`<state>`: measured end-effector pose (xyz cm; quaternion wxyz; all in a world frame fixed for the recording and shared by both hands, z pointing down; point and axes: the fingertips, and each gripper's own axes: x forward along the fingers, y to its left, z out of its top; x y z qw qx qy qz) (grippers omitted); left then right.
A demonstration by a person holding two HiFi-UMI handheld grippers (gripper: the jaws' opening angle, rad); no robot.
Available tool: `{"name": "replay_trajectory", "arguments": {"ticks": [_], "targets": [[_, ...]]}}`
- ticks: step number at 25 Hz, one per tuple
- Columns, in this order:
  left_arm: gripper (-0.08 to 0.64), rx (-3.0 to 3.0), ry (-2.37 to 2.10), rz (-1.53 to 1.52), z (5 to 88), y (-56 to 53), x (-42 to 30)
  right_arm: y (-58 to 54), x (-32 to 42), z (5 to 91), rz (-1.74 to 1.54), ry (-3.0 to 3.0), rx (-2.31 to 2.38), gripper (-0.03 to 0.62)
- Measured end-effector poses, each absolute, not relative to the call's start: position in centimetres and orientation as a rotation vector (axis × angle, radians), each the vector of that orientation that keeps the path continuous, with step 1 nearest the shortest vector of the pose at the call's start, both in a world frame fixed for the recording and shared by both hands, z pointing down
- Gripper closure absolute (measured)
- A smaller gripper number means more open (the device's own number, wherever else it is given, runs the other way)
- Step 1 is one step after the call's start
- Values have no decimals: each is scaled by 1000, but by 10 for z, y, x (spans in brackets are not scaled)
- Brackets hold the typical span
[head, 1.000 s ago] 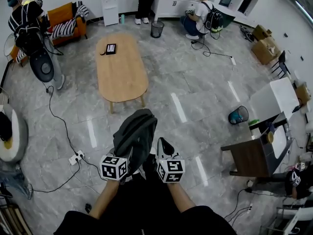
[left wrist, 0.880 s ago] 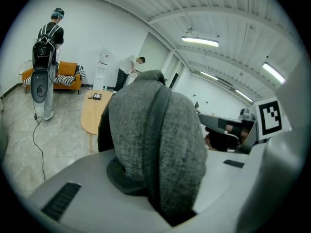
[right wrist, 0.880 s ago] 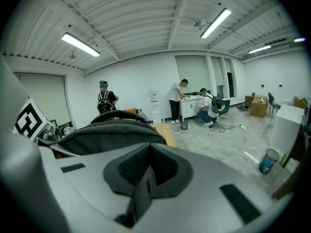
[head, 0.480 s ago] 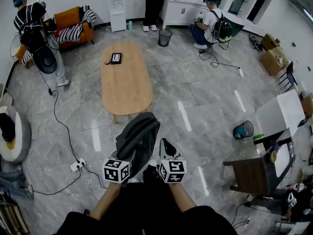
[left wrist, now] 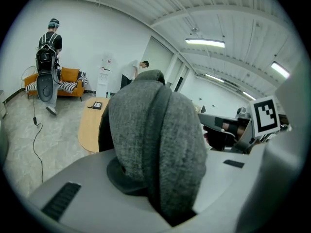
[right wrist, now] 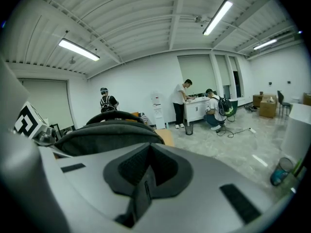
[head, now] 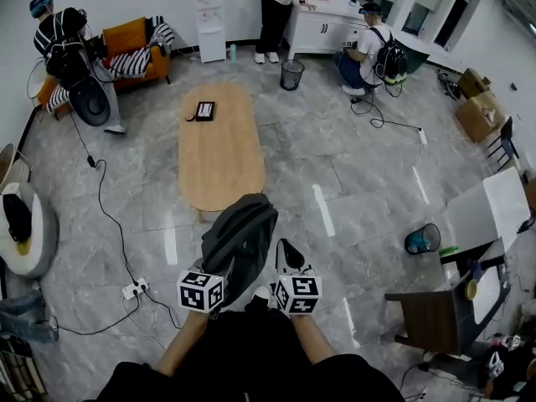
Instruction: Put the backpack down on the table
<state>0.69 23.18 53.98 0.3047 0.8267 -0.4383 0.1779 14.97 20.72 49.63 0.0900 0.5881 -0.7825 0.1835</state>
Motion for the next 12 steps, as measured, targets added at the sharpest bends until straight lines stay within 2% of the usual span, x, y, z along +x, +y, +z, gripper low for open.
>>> {"name": "replay_trajectory", "arguments": {"ticks": [12], "targets": [[485,2180,-1171,496,541,198,26,172,166,501,575,-2345,1708,581]]}}
